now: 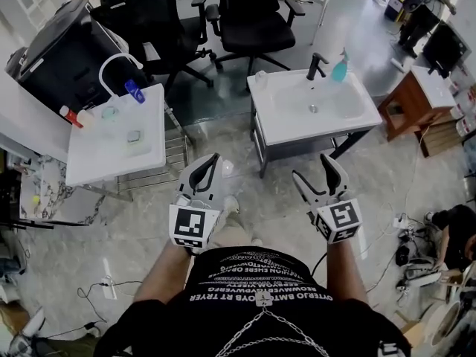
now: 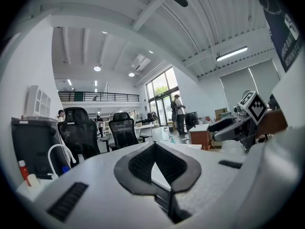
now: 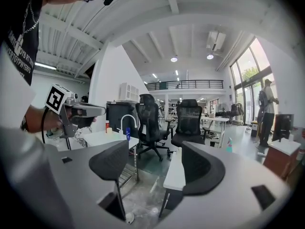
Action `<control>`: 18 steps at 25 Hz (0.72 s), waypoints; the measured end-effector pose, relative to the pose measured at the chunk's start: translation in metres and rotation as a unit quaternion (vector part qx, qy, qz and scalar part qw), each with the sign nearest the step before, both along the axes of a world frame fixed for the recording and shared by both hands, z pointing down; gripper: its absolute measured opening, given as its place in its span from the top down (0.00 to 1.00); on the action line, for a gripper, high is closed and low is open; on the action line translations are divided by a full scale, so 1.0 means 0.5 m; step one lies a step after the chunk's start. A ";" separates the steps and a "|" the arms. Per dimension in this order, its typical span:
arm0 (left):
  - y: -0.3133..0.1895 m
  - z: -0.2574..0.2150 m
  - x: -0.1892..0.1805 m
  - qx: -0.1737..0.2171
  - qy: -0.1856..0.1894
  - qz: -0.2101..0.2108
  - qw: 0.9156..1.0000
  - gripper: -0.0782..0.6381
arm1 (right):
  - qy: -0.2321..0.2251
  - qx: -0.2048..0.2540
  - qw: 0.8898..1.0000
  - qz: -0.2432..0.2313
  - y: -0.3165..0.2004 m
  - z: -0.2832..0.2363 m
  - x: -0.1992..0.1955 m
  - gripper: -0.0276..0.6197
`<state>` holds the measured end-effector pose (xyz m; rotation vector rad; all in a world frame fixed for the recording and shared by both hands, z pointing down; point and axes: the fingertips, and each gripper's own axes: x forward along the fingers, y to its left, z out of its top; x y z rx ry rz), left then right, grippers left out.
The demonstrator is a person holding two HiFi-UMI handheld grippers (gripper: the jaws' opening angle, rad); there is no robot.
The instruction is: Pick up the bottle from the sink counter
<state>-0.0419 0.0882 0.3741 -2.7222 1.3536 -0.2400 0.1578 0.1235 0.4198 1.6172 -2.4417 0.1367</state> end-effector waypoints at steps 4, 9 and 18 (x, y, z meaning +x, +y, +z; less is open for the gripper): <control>-0.037 0.007 0.007 -0.004 0.002 0.003 1.000 0.88 | -0.002 -0.003 1.000 0.005 -0.020 0.011 0.001 0.45; -0.085 0.012 0.025 -0.006 -0.001 0.020 1.000 0.88 | -0.002 -0.009 1.000 0.004 -0.066 0.014 -0.002 0.45; -0.220 0.028 0.044 -0.016 0.001 0.037 0.999 0.88 | 0.000 -0.016 1.000 0.019 -0.199 0.017 0.018 0.45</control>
